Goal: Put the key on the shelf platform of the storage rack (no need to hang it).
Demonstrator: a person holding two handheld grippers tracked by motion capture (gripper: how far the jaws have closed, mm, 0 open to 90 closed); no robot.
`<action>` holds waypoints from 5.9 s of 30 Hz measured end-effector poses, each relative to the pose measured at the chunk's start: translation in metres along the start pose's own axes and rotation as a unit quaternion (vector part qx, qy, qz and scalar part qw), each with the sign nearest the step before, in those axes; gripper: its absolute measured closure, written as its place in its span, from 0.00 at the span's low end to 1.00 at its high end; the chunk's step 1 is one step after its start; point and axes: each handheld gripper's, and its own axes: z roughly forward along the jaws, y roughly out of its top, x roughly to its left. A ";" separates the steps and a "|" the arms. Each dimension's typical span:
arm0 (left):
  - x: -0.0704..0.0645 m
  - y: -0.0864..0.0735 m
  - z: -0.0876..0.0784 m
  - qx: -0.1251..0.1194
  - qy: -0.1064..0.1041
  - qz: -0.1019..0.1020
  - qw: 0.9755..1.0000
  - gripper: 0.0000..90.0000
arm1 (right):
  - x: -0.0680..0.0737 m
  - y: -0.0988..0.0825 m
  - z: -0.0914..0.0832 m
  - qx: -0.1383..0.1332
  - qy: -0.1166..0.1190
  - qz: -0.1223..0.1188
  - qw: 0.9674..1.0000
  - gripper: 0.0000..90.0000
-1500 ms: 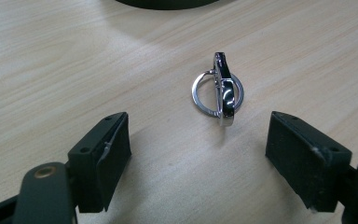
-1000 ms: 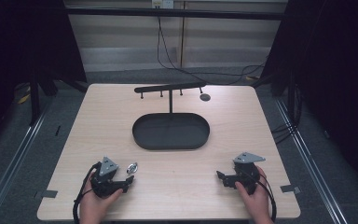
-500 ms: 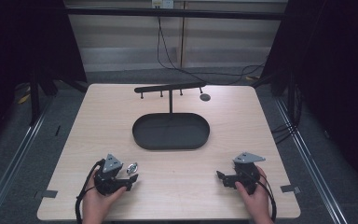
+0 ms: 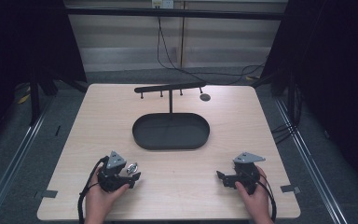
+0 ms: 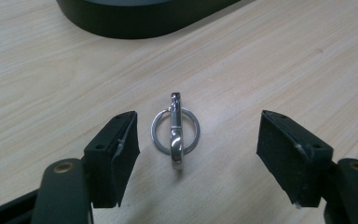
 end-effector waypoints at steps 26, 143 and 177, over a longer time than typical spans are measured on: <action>0.003 0.001 0.005 0.013 0.011 -0.026 1.000 0.56 | 0.000 0.000 0.000 0.000 0.000 0.000 1.000 0.16; 0.005 0.134 0.038 -0.032 0.004 -0.041 0.999 0.95 | 0.000 0.000 0.000 0.000 0.000 0.000 1.000 0.16; 0.002 0.142 0.087 -0.033 0.014 -0.049 0.998 0.95 | 0.000 0.000 0.000 0.000 0.000 -0.001 1.000 0.16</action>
